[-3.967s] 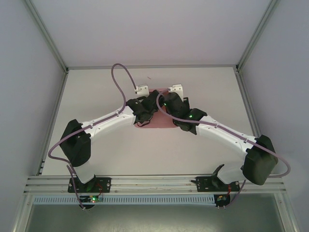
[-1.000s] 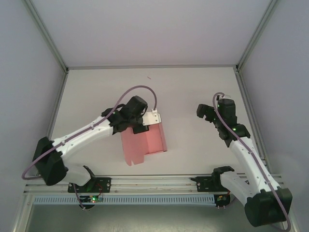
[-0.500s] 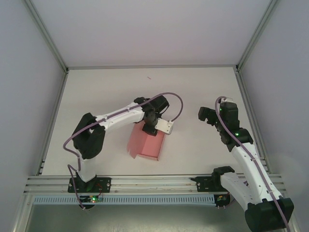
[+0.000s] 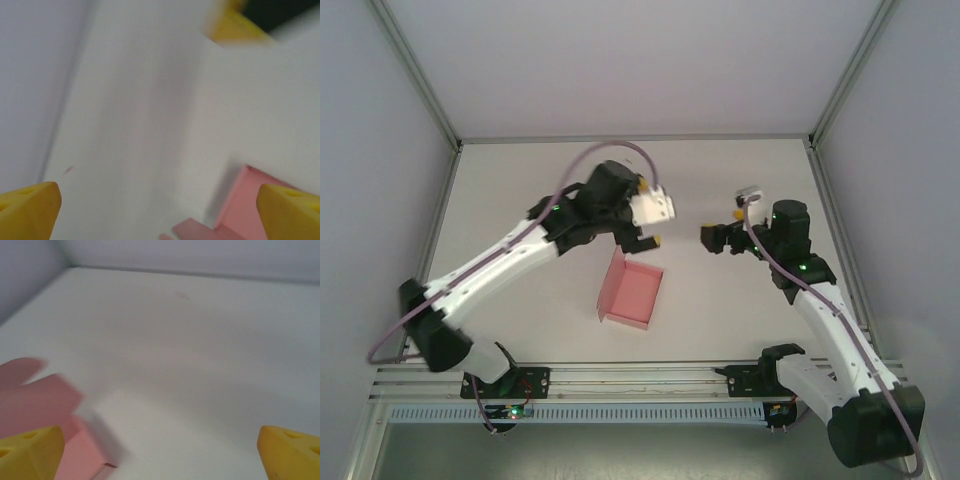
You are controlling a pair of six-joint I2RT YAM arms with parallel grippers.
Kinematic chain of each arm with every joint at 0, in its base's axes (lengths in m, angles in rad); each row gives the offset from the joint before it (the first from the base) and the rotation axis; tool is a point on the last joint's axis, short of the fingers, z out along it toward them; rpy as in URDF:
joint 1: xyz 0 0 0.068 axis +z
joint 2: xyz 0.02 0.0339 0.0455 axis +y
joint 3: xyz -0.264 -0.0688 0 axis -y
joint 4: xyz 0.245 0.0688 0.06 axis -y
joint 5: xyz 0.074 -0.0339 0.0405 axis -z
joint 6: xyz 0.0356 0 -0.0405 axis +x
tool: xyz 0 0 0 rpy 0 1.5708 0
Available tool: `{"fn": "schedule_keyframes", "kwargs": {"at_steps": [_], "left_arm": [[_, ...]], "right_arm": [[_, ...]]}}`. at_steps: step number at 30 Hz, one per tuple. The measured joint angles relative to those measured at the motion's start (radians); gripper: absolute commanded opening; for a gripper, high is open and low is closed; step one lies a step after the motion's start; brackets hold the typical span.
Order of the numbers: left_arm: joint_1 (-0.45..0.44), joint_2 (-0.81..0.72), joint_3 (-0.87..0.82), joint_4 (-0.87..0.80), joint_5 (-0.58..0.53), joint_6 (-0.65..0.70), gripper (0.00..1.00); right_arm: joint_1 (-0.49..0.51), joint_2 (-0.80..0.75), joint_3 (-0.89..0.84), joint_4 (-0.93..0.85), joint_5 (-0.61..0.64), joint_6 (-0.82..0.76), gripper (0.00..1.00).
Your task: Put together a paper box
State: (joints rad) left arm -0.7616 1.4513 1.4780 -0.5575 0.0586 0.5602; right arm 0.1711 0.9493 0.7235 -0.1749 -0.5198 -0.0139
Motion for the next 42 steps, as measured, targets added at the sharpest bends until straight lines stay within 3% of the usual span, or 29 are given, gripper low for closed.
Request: {"fn": "schedule_keyframes", "kwargs": {"at_steps": [2,5,8,13,17,20,24,29,33,36,42], "left_arm": [[0.069,-0.087,-0.067,0.064,-0.094,-0.176,1.00],[0.270,-0.156,-0.142,0.075,-0.216,-0.470,1.00],[0.422,-0.187,-0.246,0.076,-0.298,-0.653,1.00],[0.428,-0.300,-0.473,0.075,-0.302,-0.775,1.00],[0.428,-0.377,-0.507,0.077,-0.299,-0.803,1.00],[0.428,-0.397,-0.505,0.090,-0.293,-0.804,1.00],[0.428,-0.389,-0.490,0.095,-0.266,-0.795,1.00],[0.428,-0.380,-0.444,0.092,-0.220,-0.755,1.00],[0.428,-0.377,-0.380,0.086,-0.182,-0.721,1.00],[0.428,-0.383,-0.365,0.088,-0.142,-0.699,1.00],[0.430,-0.406,-0.431,0.092,0.049,-0.594,1.00]], "right_arm": [[0.070,0.069,0.045,-0.017,-0.101,-0.171,0.98],[0.216,0.241,0.225,-0.172,-0.174,-0.510,0.98],[0.306,0.427,0.424,-0.326,-0.212,-0.805,0.98],[0.336,0.735,0.729,-0.547,-0.221,-1.094,0.95],[0.365,0.972,0.987,-0.744,-0.211,-1.258,0.91],[0.399,1.088,1.107,-0.869,-0.200,-1.329,0.84],[0.432,1.196,1.228,-0.991,-0.176,-1.380,0.61],[0.447,1.242,1.276,-1.076,-0.139,-1.390,0.20],[0.441,1.242,1.281,-1.101,-0.098,-1.369,0.04],[0.425,1.223,1.272,-1.104,-0.078,-1.359,0.03],[0.328,1.074,1.135,-1.051,-0.047,-1.315,0.02]]}}
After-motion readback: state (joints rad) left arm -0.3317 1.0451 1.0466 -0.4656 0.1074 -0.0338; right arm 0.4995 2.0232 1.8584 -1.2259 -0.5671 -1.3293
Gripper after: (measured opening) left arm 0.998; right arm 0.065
